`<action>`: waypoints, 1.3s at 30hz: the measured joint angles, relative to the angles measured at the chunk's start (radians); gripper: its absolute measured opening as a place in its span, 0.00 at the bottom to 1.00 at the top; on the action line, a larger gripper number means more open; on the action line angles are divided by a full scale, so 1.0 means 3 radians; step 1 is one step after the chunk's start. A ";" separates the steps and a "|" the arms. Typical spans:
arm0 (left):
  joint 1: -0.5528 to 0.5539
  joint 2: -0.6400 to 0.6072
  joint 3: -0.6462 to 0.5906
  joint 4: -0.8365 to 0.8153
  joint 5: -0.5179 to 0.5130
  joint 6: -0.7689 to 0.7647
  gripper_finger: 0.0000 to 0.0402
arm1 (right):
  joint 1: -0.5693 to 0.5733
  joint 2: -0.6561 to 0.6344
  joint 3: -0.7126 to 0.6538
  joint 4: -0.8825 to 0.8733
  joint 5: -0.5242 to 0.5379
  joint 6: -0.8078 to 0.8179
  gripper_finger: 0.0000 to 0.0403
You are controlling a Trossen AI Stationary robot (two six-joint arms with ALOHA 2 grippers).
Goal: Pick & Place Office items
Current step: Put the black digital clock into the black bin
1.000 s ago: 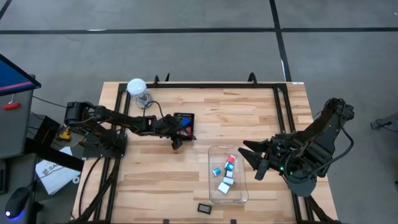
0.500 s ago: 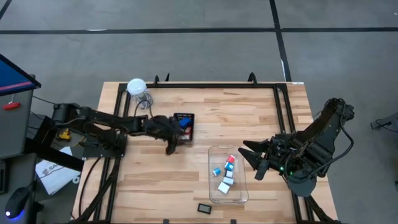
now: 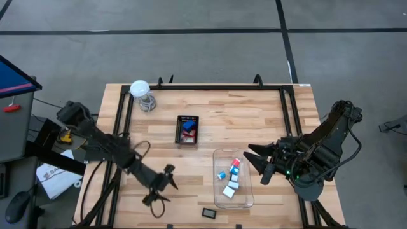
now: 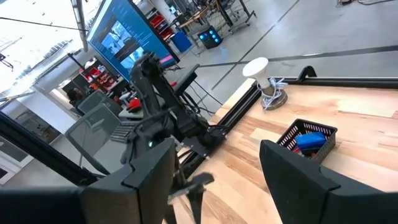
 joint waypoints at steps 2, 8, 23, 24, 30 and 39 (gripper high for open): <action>-0.0118 0.0209 0.0000 0.0261 -0.0111 -0.0032 0.68 | 0.0000 0.0000 0.0000 0.0010 -0.0013 -0.0001 0.57; -0.0194 0.0856 0.0038 0.0971 -0.0374 -0.0334 0.74 | 0.0008 0.0000 0.0000 0.0105 -0.0032 0.0000 0.57; -0.0165 0.2222 0.1046 0.1237 -0.0785 -0.0087 0.76 | 0.0097 0.0000 0.0000 0.0172 -0.0284 -0.0001 0.57; -0.0165 0.2266 0.1094 0.1239 -0.0785 -0.0085 0.76 | 0.0097 0.0000 0.0000 0.0172 -0.0299 -0.0001 0.57; -0.0146 0.2520 0.1288 0.1275 -0.0783 -0.0089 0.76 | 0.0097 0.0000 0.0000 0.0154 -0.0373 -0.0001 0.57; -0.0083 0.2670 0.1373 0.1387 -0.0719 -0.0096 0.74 | 0.0118 0.0000 0.0000 0.0151 -0.0416 -0.0001 0.57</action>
